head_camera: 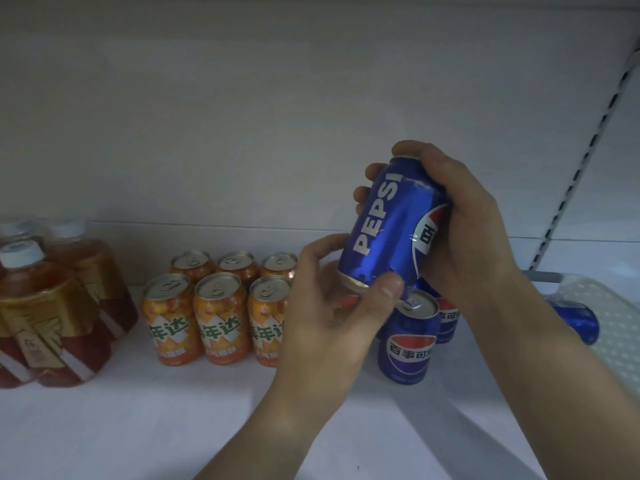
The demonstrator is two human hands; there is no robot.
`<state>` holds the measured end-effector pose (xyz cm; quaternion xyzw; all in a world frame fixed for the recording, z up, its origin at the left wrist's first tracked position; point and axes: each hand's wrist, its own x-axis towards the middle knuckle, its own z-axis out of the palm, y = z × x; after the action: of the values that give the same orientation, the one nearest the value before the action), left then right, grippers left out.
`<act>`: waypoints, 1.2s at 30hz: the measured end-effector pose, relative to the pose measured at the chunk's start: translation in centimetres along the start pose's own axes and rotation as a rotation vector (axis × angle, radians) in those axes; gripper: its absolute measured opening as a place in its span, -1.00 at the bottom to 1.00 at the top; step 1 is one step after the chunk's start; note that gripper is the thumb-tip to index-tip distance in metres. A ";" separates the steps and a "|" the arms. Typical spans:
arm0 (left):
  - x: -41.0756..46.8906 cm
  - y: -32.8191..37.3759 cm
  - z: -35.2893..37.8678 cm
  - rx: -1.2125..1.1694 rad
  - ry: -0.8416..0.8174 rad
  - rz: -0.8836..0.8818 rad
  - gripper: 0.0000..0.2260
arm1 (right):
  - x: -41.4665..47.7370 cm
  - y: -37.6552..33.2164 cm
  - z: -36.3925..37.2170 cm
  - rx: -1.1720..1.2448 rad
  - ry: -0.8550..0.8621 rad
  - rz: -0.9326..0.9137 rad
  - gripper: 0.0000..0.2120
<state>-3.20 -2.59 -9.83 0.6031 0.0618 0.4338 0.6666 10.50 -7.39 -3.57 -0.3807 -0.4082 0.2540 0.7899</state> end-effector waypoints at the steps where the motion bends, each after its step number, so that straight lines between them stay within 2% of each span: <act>1: 0.0 -0.1 0.0 0.064 0.020 0.046 -0.36 | 0.0 0.0 0.0 0.002 -0.003 -0.007 -0.76; 4: -0.2 -0.4 0.1 0.339 0.120 0.206 -0.37 | -0.2 0.2 0.2 0.027 -0.021 0.023 -0.70; 7: -0.4 -0.9 0.1 0.497 0.208 0.326 -0.38 | -0.2 0.6 0.5 0.039 -0.022 0.059 -0.66; 15: -0.4 -1.4 0.0 0.592 0.267 0.491 -0.33 | -0.1 0.7 0.5 0.014 -0.027 0.084 -0.69; 17: -0.4 -1.3 0.0 0.554 0.258 0.448 -0.35 | -0.2 0.7 0.5 0.011 -0.036 0.086 -0.65; 19: -0.6 -0.7 0.3 0.390 0.233 0.327 -0.38 | -0.3 0.5 0.5 0.023 -0.049 0.080 -0.61; 22: -0.4 -0.5 0.4 0.158 0.158 0.201 -0.43 | -0.3 0.2 0.4 0.013 -0.051 0.068 -0.69; 24: -0.2 -0.4 0.2 0.158 0.120 0.175 -0.39 | -0.2 -0.1 0.3 -0.007 -0.014 0.038 -0.75; 27: -0.2 -0.1 0.1 0.300 0.111 0.211 -0.28 | -0.1 -0.1 0.2 -0.024 0.022 0.020 -0.78; 29: -0.2 0.0 -0.1 0.357 0.112 0.241 -0.33 | -0.1 0.0 0.3 -0.061 0.015 0.029 -0.74; 33: 0.2 -0.1 -0.4 0.086 0.016 0.059 -0.42 | -0.2 -0.4 0.2 -0.051 0.010 0.061 -0.61; 36: 0.3 -0.3 -0.6 0.074 -0.027 0.012 -0.44 | -0.1 -0.3 -0.1 -0.100 0.050 0.023 -0.67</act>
<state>-3.20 -1.88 -10.14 0.6332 0.0653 0.4271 0.6421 10.58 -7.65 -3.37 -0.4305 -0.3960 0.2326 0.7770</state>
